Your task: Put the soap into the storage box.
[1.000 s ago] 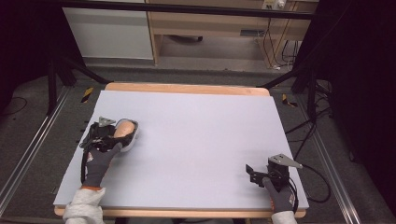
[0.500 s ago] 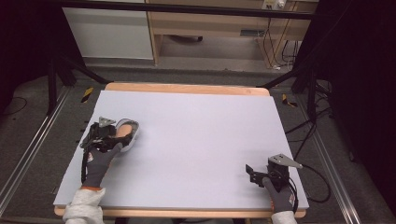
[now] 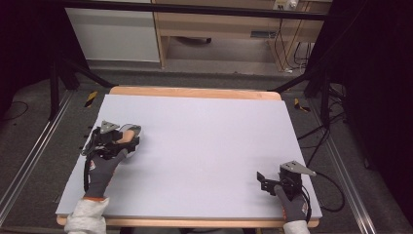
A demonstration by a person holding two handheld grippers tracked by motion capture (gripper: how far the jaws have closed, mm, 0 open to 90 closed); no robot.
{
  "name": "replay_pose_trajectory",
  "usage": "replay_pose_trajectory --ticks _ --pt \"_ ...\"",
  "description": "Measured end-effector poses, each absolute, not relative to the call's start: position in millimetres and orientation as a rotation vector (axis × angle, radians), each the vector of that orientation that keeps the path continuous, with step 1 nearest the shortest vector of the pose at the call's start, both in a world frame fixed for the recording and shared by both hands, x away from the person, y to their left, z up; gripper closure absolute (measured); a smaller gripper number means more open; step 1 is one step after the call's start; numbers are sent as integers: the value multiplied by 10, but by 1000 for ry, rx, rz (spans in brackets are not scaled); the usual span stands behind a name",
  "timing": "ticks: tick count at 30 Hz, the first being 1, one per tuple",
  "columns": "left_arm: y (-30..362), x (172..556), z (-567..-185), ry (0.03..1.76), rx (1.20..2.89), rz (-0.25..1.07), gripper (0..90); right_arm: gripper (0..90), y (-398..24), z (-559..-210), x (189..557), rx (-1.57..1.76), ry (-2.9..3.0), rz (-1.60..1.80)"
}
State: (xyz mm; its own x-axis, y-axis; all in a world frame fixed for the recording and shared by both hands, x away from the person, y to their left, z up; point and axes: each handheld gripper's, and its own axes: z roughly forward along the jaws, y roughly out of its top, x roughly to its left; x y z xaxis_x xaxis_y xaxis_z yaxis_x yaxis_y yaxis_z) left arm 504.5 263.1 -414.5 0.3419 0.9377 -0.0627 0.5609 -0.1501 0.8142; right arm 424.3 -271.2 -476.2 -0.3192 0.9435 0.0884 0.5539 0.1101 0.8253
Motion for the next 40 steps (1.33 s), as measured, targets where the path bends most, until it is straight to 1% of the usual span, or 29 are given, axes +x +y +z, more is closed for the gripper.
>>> replay_pose_trajectory --ticks 6,8,19,31,40 --pt "2478 4909 -4110 1242 1852 571 286 42 -2731 -4759 4234 1470 1926 1108" --pt "2435 4864 -4121 1227 1852 575 287 42 -2737 -4761 4234 1466 1924 1104" --pt "2291 4635 -4174 1170 1870 497 270 43 -2780 -4771 4238 1487 1926 1097" --pt "2284 4396 -4387 1146 1935 494 259 43 -2817 -4782 4246 1508 1924 1063" --pt "2425 4247 -4547 1172 1967 508 256 44 -2833 -4793 4253 1522 1921 1050"
